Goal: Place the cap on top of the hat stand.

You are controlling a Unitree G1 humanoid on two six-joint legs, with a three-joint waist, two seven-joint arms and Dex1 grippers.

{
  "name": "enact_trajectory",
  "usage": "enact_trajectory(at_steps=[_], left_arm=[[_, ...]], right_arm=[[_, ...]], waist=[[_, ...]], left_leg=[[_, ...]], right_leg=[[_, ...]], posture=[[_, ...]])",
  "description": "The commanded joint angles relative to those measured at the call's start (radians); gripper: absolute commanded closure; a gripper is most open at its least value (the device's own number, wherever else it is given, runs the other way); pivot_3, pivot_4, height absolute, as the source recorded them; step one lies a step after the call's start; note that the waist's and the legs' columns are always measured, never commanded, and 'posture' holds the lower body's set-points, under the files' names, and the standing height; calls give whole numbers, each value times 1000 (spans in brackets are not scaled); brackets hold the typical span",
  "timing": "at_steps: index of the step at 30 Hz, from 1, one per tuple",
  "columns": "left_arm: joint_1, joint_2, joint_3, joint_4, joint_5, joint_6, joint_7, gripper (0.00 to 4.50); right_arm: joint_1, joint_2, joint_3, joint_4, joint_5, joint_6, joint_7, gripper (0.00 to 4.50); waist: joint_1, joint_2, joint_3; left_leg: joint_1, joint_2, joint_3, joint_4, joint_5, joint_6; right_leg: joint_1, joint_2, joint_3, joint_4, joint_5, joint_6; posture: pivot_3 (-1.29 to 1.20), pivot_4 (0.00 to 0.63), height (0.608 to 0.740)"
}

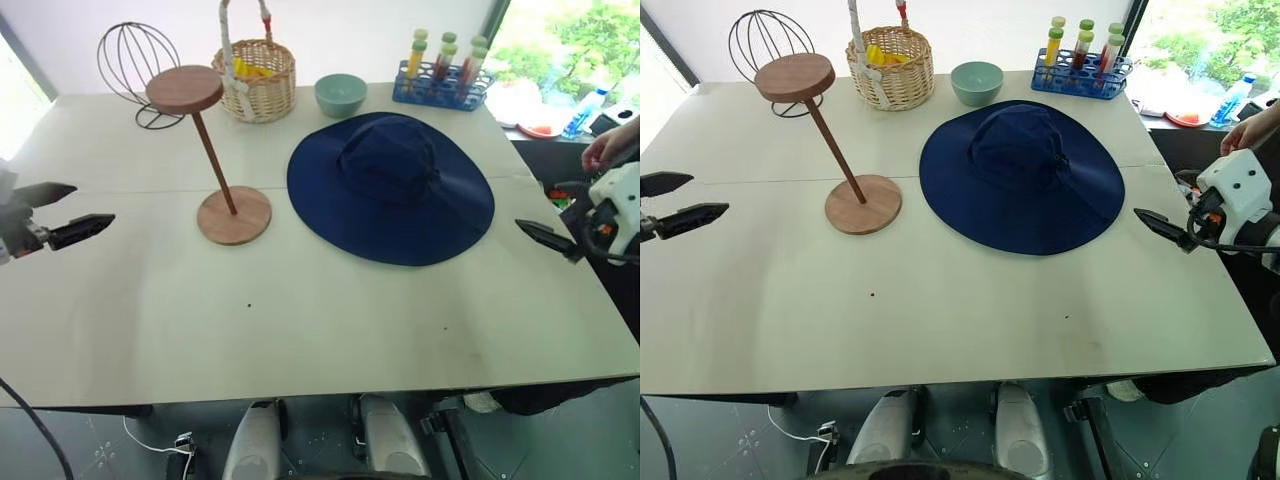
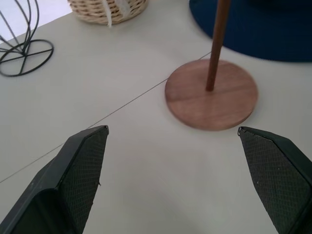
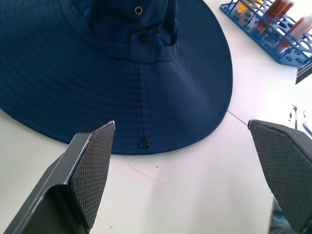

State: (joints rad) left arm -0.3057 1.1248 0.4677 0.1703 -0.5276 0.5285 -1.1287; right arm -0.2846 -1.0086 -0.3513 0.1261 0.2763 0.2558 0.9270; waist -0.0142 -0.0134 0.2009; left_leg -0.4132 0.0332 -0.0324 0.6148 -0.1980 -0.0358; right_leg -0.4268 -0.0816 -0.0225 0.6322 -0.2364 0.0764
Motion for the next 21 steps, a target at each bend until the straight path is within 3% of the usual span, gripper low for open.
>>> enact_trajectory(at_steps=[1, 9, 14, 21], left_arm=[[-45, 52, 26, -207, -143, 118, -54, 49], [-65, 66, -81, -488, -284, 230, -125, 49], [-118, 44, -175, -504, -285, 224, -142, 49], [-188, 19, -262, -466, -256, 206, -143, 49]], right_arm=[[-35, -45, 29, -129, -41, -22, -15, 15], [67, 1, 155, -416, -247, -26, -165, 15], [160, 88, 274, -512, -451, -34, -319, 15], [196, 203, 421, -549, -629, 6, -403, 15]], waist=[[0, 0, 0], [0, 0, 0], [1, -2, -1], [0, -3, -2]], left_leg=[[0, 0, 0, 0, 0, 0], [1, 0, 1, 0, 0, 0], [2, 0, 2, 1, 0, 0], [2, -1, 4, 1, 0, 0]], right_leg=[[0, 0, 0, 0, 0, 0], [0, 1, 2, 0, 0, 1], [0, 1, 4, 0, 0, 1], [0, 1, 6, 0, 0, 2]], posture=[[0, 150, 740], [0, 150, 740], [0, 150, 740], [0, 150, 740]])
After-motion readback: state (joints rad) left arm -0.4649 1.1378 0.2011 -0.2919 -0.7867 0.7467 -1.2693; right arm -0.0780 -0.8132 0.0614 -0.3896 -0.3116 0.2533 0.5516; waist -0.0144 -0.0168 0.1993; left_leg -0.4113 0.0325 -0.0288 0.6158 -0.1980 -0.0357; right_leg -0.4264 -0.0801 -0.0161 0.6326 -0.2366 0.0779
